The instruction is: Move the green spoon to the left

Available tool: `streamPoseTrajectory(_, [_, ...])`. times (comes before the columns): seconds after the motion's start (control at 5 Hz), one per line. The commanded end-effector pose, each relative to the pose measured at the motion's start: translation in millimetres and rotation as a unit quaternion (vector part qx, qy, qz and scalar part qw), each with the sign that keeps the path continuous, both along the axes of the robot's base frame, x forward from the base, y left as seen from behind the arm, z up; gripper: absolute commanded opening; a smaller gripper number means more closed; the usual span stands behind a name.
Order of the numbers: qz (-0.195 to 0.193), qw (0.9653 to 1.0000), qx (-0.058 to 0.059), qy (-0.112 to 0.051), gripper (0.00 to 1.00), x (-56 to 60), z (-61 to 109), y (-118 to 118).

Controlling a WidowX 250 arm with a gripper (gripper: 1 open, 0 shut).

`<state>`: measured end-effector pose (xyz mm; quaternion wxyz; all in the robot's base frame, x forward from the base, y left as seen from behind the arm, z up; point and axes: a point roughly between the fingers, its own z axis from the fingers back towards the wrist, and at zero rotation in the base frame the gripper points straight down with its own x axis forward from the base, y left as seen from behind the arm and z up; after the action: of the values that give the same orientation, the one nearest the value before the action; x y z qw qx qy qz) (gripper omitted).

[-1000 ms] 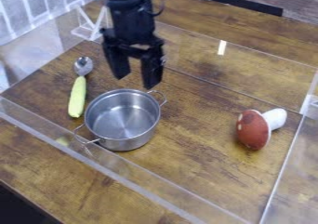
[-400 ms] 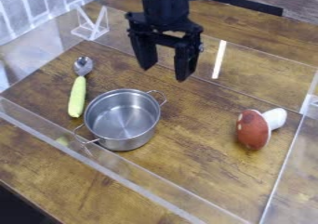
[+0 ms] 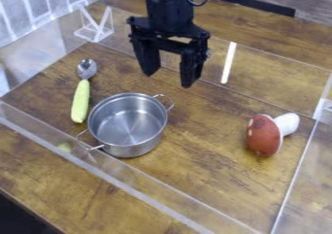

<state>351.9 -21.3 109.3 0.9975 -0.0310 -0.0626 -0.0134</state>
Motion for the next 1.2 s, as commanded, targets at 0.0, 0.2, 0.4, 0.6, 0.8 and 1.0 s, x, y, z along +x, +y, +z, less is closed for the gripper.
streamPoseTrajectory(0.0, [-0.011, 0.9997, 0.006, -0.022, 0.0, 0.9, 11.5, -8.3])
streamPoseTrajectory(0.2, [-0.015, 0.9997, 0.01, -0.019, 1.0, 1.1, 10.4, -12.4])
streamPoseTrajectory(0.4, [-0.035, 0.999, 0.012, -0.024, 1.0, -6.6, 14.5, -20.6])
streamPoseTrajectory(0.6, [-0.052, 0.998, 0.017, -0.031, 1.0, -11.6, 13.5, -26.7])
streamPoseTrajectory(0.8, [-0.066, 0.9959, 0.026, -0.056, 1.0, -14.5, 18.1, -31.8])
streamPoseTrajectory(1.0, [-0.045, 0.9979, 0.026, -0.037, 1.0, -17.7, 1.8, -35.5])
